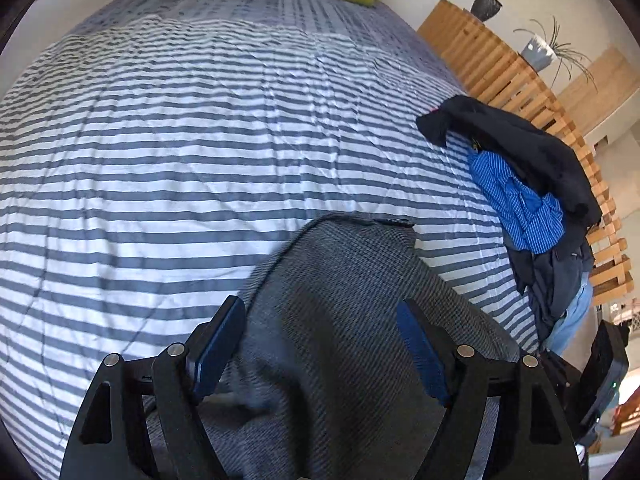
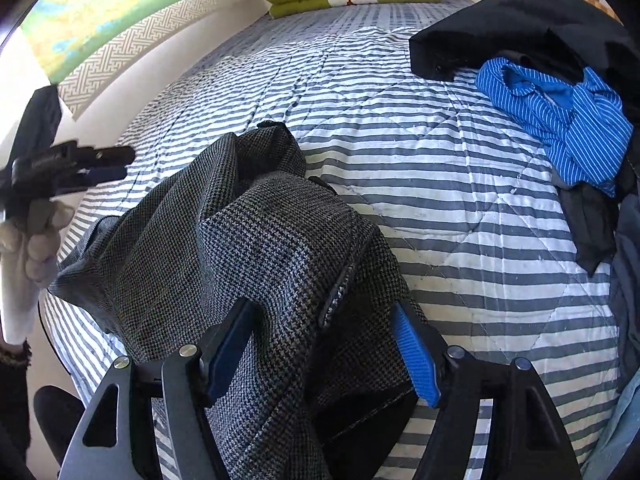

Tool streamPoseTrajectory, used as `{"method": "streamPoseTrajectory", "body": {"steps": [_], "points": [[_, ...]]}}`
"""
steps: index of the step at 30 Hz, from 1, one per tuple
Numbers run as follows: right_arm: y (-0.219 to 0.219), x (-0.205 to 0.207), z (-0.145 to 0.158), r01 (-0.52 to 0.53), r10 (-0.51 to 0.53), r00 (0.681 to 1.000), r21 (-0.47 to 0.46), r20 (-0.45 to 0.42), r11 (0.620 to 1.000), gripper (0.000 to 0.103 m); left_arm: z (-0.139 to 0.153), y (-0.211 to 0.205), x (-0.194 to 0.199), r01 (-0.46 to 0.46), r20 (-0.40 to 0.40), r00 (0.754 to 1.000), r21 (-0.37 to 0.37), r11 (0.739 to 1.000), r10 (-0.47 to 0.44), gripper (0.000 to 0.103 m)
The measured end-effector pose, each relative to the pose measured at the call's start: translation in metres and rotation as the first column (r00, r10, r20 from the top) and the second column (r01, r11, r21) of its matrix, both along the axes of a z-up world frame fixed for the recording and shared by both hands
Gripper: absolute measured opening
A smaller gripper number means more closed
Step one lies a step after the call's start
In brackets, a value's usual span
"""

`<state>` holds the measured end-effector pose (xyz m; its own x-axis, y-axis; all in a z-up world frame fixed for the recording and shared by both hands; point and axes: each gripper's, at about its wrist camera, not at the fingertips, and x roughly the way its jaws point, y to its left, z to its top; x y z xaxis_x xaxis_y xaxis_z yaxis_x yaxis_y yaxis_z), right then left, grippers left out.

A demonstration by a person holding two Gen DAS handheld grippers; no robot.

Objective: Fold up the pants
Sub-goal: 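Lift the grey jacket with both tools and shake it open above the bed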

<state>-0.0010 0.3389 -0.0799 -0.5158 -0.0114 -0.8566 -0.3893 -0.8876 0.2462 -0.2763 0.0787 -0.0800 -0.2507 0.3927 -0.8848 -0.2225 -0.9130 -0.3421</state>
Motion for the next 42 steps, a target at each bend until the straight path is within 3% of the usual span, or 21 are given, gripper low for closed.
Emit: {"method": "streamPoseTrajectory", "body": {"steps": [4, 7, 8, 9, 11, 12, 13, 15, 18, 21, 26, 29, 31, 34, 36, 38, 40, 42], "points": [[0.005, -0.003, -0.006, -0.012, 0.012, 1.000, -0.013, 0.005, 1.000, 0.067, -0.035, 0.045, -0.031, -0.023, 0.137, 0.990, 0.033, 0.999, 0.019, 0.085], [0.004, -0.003, -0.009, -0.025, 0.024, 1.000, -0.033, -0.009, 0.999, 0.067, -0.054, 0.069, -0.040, -0.029, 0.162, 0.986, 0.004, 1.000, 0.028, 0.083], [0.002, -0.004, -0.011, -0.031, 0.031, 0.999, -0.034, -0.007, 0.999, 0.067, -0.058, 0.073, -0.039, -0.026, 0.155, 0.987, -0.020, 0.999, 0.028, 0.074], [0.001, -0.004, -0.012, -0.036, 0.036, 0.999, -0.033, -0.003, 0.999, 0.065, -0.060, 0.077, -0.037, -0.018, 0.151, 0.988, -0.038, 0.999, 0.023, 0.047], [-0.002, -0.002, -0.015, -0.041, 0.040, 0.999, -0.034, -0.007, 0.999, 0.042, -0.061, 0.075, -0.033, -0.016, 0.155, 0.988, -0.024, 1.000, 0.019, 0.025], [-0.003, -0.002, -0.017, -0.047, 0.047, 0.999, -0.049, 0.001, 0.998, 0.018, -0.056, 0.071, -0.030, -0.023, 0.144, 0.989, -0.003, 1.000, 0.023, 0.018], [-0.003, -0.001, -0.017, -0.050, 0.050, 0.999, -0.068, 0.001, 0.996, 0.012, -0.050, 0.064, -0.026, -0.031, 0.129, 0.991, 0.018, 0.999, 0.028, 0.016], [-0.005, 0.003, -0.010, -0.048, 0.047, 0.999, -0.057, -0.017, 0.997, 0.010, -0.033, 0.047, -0.015, -0.038, 0.106, 0.994, 0.076, 0.996, 0.030, 0.012], [-0.012, 0.011, 0.016, -0.041, 0.040, 0.997, -0.020, -0.063, 0.999, 0.009, 0.014, 0.018, 0.009, -0.022, 0.039, 0.999, 0.144, 0.989, 0.017, 0.011], [-0.024, 0.021, 0.055, -0.059, 0.059, 0.989, 0.004, -0.134, 0.998, 0.009, 0.079, -0.009, 0.024, -0.010, -0.073, 0.997, 0.193, 0.981, 0.024, 0.010], [-0.040, -0.013, 0.129, -0.045, 0.083, 0.976, 0.185, -0.199, 0.982, 0.008, 0.181, -0.038, -0.006, -0.067, -0.177, 0.979, 0.187, 0.980, 0.101, 0.009], [-0.038, -0.048, 0.190, 0.011, 0.068, 0.962, 0.287, -0.263, 0.958, 0.007, 0.267, -0.059, -0.022, -0.094, -0.278, 0.947, 0.247, 0.964, 0.164, 0.009], [-0.037, -0.061, 0.240, 0.066, 0.061, 0.938, 0.348, -0.342, 0.935, 0.007, 0.326, -0.071, -0.013, -0.081, -0.378, 0.906, 0.288, 0.954, 0.191, 0.009], [-0.043, -0.063, 0.297, 0.124, 0.071, 0.894, 0.396, -0.442, 0.910, 0.007, 0.378, -0.081, 0.018, -0.025, -0.483, 0.859, 0.293, 0.956, 0.171, 0.009], [-0.054, -0.057, 0.315, 0.130, 0.093, 0.882, 0.429, -0.462, 0.894, 0.007, 0.380, -0.090, 0.046, 0.007, -0.507, 0.850, 0.285, 0.958, 0.145, 0.009], [-0.066, -0.045, 0.312, 0.106, 0.125, 0.885, 0.456, -0.448, 0.883, 0.007, 0.359, -0.101, 0.071, 0.008, -0.489, 0.862, 0.271, 0.963, 0.130, 0.009], [-0.079, -0.030, 0.291, 0.059, 0.149, 0.904, 0.461, -0.401, 0.885, 0.007, 0.313, -0.112, 0.102, 0.001, -0.429, 0.896, 0.263, 0.965, 0.115, 0.009], [-0.095, -0.009, 0.257, 0.004, 0.165, 0.927, 0.449, -0.336, 0.894, 0.007, 0.248, -0.116, 0.132, -0.022, -0.319, 0.943, 0.234, 0.972, 0.099, 0.014]]}}
